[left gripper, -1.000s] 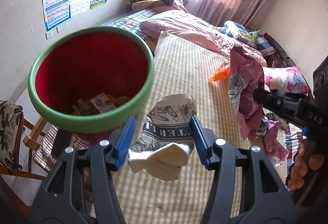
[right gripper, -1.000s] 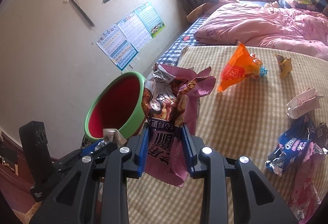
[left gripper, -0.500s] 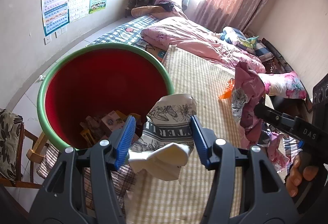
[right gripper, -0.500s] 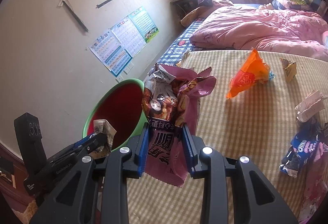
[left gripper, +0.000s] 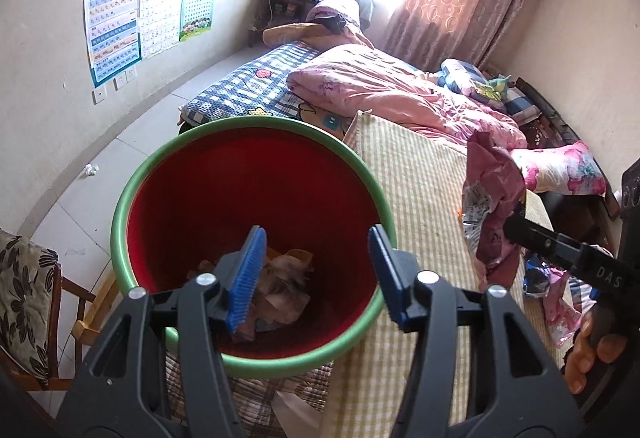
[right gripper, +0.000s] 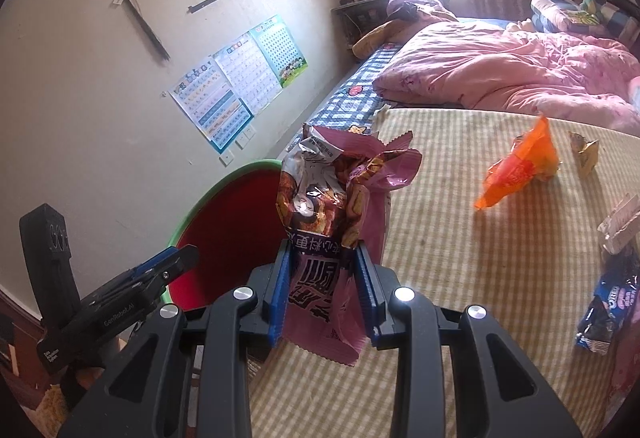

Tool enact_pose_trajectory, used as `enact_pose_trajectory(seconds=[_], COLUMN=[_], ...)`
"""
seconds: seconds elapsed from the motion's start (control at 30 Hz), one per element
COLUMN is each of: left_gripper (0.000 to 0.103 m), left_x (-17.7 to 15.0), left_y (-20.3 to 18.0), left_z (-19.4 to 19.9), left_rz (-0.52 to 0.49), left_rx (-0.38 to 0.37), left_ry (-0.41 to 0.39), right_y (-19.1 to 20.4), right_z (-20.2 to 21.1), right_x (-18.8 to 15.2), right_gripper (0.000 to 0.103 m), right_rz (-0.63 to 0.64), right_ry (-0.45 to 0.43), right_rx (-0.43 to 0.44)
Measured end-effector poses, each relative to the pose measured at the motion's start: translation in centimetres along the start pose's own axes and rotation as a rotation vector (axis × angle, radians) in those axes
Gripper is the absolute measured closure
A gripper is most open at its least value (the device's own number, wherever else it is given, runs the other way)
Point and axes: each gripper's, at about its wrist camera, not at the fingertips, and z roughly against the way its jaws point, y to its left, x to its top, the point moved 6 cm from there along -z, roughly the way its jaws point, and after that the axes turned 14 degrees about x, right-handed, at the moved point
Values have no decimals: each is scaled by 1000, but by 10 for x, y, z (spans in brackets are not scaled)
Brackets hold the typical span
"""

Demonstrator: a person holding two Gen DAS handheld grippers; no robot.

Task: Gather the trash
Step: 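Move the pink bag over the red bin and open the right tool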

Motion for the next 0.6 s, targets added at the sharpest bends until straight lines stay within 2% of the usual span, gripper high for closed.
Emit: enact_pose_trajectory(seconds=[0.13, 0.33, 0.47, 0.6], left_gripper=[62, 62, 62, 56], left_x=[2, 5, 7, 8], left_y=[6, 27, 42, 57], left_z=[-4, -11, -14, -12], left_rz=[1, 42, 69, 86], left_rx=[-27, -4, 17, 40], left_ry=[14, 18, 17, 4], right_y=[0, 17, 42, 59], right_z=[-8, -26, -49, -76], right_x=[1, 10, 21, 20], right_gripper=[73, 73, 72, 69], right_rz=[-9, 18, 56, 77], right_ry=[4, 26, 46, 92], right_rx=[-8, 19, 86, 125])
